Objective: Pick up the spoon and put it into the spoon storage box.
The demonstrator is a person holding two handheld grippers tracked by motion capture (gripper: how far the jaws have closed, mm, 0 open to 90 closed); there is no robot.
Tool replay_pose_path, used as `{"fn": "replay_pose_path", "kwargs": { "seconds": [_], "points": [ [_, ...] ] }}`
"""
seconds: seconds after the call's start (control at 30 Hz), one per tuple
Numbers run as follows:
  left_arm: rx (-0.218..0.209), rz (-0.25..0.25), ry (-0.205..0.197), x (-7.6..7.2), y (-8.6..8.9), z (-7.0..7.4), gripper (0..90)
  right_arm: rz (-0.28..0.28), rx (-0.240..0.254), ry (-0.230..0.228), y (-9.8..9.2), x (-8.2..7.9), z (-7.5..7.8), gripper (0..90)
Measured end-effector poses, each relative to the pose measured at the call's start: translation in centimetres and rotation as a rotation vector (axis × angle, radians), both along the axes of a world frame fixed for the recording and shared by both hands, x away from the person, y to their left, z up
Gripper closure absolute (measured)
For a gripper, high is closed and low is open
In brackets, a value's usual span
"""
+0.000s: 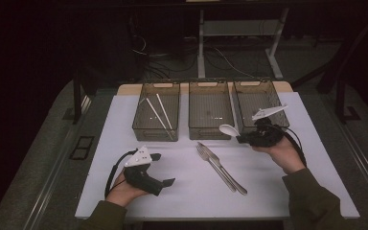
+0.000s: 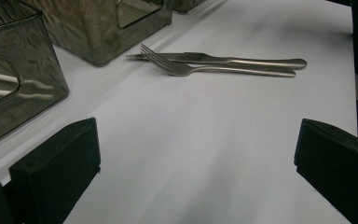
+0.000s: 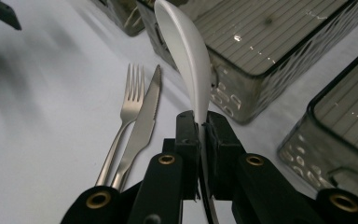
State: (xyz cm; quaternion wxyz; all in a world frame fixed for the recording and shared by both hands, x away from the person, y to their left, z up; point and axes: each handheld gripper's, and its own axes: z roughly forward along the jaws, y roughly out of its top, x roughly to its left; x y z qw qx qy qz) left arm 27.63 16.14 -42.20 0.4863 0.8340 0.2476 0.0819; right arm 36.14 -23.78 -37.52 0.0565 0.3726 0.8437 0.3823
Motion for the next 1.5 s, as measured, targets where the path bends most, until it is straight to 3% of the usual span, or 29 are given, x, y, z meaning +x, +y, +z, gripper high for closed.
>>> {"fn": "replay_pose_path", "kwargs": {
  "seconds": [0.47, 0.7, 1.1, 1.5],
  "points": [
    [-0.013, 0.002, -0.009, 0.1, 0.2, 0.1, 0.0, -0.038, -0.012, -0.020, 3.1, 4.0, 2.6, 84.1],
    [-0.026, 0.001, -0.007, 0.1, 0.2, 0.1, 0.0, -0.070, -0.020, -0.020, 4.6, 6.2, 3.1, 84.1],
    [-0.027, -0.011, -0.010, 0.1, 0.1, 0.2, 0.0, -0.106, -0.040, 0.015, 7.2, 9.9, 1.4, 84.1],
    [-0.035, -0.012, -0.005, 0.1, 0.1, 0.2, 0.0, -0.100, -0.074, 0.050, 8.8, 10.8, -1.1, 84.0]
  ]
}}
